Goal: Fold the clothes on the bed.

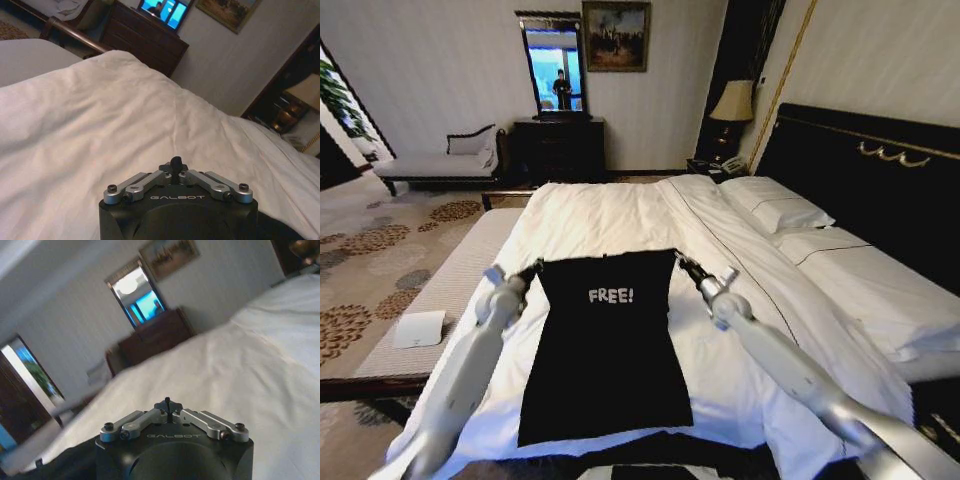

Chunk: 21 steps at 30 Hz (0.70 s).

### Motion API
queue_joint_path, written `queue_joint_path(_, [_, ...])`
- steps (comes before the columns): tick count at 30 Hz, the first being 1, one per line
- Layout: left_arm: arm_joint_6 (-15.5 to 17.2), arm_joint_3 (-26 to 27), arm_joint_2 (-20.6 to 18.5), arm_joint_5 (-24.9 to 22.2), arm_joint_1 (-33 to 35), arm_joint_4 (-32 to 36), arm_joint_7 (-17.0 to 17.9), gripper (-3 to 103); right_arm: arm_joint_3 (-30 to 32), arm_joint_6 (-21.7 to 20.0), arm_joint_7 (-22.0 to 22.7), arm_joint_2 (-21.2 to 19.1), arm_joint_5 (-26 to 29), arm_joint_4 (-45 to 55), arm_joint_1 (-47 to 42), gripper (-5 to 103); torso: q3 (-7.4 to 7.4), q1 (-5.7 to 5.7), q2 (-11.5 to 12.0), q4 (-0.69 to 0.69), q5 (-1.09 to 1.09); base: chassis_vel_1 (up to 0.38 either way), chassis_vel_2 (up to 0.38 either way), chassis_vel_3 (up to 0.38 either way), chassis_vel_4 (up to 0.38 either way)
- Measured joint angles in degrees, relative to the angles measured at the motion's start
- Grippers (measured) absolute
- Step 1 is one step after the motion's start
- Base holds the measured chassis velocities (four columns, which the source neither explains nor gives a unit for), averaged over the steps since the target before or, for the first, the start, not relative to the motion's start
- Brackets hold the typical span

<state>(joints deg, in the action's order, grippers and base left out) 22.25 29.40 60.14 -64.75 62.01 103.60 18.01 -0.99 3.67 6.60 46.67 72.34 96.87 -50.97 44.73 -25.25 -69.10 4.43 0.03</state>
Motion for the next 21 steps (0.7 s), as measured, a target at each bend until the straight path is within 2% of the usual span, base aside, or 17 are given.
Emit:
queue_joint_path(2, [0.12, 0.78, 0.09, 0.39, 2.45, 1.69, 0.04, 1, 0.61, 0.06, 0.86, -0.66, -0.7, 1.47, -2.19, 0, 0.0, 0.0, 0.0, 0.0, -0.01, 0.0, 0.0, 0.0, 0.0])
queue_joint_path(6, [0.26, 4.83, 2.58, 4.24, 15.6, 8.04, 0.16, 1, 4.54, 0.31, 4.66, -1.98, -4.72, 7.73, -13.12, 0, 0.01, 0.0, 0.0, -0.02, -0.04, 0.0, 0.0, 0.0, 0.0])
queue_joint_path(7, [0.26, 4.83, 2.58, 4.24, 15.6, 8.04, 0.16, 1, 4.54, 0.31, 4.66, -1.98, -4.72, 7.73, -13.12, 0, 0.01, 0.0, 0.0, -0.02, -0.04, 0.0, 0.0, 0.0, 0.0])
queue_joint_path(12, [0.86, 8.9, 5.56, 9.57, 27.58, 12.67, -0.24, 1, 8.2, 1.57, 8.18, -1.5, -11.07, 13.17, -27.67, 0, 0.01, -0.01, -0.01, -0.01, -0.02, 0.0, 0.0, 0.0, 0.0])
queue_joint_path(13, [0.86, 8.9, 5.56, 9.57, 27.58, 12.67, -0.24, 1, 8.2, 1.57, 8.18, -1.5, -11.07, 13.17, -27.67, 0, 0.01, -0.01, -0.01, -0.01, -0.02, 0.0, 0.0, 0.0, 0.0])
queue_joint_path(17, [-0.24, 9.65, 7.82, 14.28, 32.77, 12.64, -1.21, 1, 10.31, 3.45, 8.74, 0.86, -16.69, 14.65, -36.52, 0, 0.01, -0.01, -0.01, -0.01, -0.03, 0.0, 0.0, 0.0, 0.0])
queue_joint_path(21, [-0.27, 9.82, 9.12, 15.62, 34.32, 12.33, -1.47, 1, 10.83, 4.34, 8.95, 2.43, -19.0, 14.62, -39.85, 0, 0.02, -0.03, -0.01, -0.01, -0.04, 0.0, 0.0, 0.0, 0.0])
